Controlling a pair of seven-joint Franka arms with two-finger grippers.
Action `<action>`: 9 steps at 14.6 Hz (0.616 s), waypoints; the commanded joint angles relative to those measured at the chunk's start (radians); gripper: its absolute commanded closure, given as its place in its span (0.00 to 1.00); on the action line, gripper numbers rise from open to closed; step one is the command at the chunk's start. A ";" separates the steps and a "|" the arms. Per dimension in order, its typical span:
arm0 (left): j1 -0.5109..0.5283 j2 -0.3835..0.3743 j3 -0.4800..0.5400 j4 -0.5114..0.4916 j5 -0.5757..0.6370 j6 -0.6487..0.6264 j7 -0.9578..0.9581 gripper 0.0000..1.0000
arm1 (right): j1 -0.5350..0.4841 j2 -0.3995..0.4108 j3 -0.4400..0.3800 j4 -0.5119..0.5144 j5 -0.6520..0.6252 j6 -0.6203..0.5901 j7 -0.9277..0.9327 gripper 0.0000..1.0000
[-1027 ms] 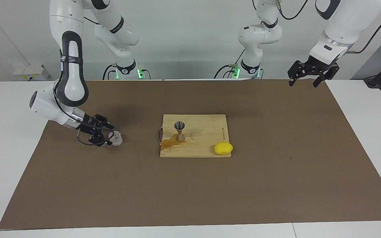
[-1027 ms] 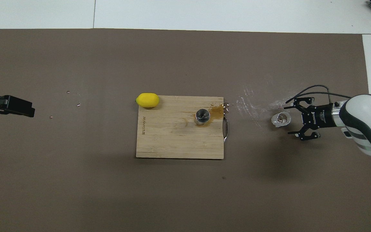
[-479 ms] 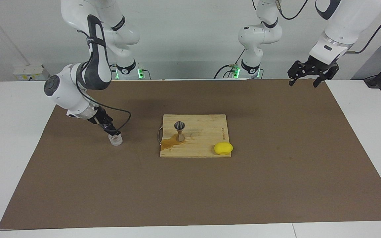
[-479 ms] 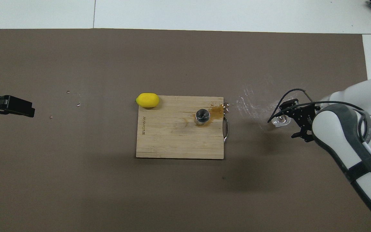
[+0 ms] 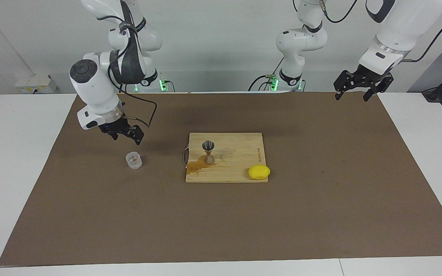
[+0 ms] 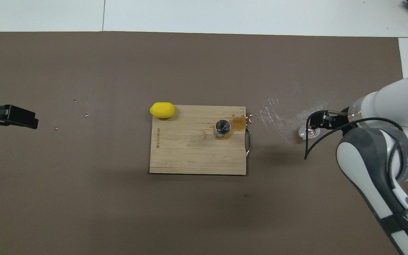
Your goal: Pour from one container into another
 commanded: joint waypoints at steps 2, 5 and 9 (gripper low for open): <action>-0.001 -0.001 0.004 0.002 0.000 -0.016 0.002 0.00 | -0.011 0.008 0.015 0.271 -0.031 -0.212 -0.048 0.00; -0.001 -0.001 0.004 0.003 0.000 -0.015 0.002 0.00 | -0.011 0.013 0.014 0.408 -0.039 -0.351 -0.051 0.00; -0.001 -0.001 0.002 0.002 0.000 -0.016 0.002 0.00 | -0.016 0.005 0.014 0.416 -0.034 -0.422 -0.059 0.00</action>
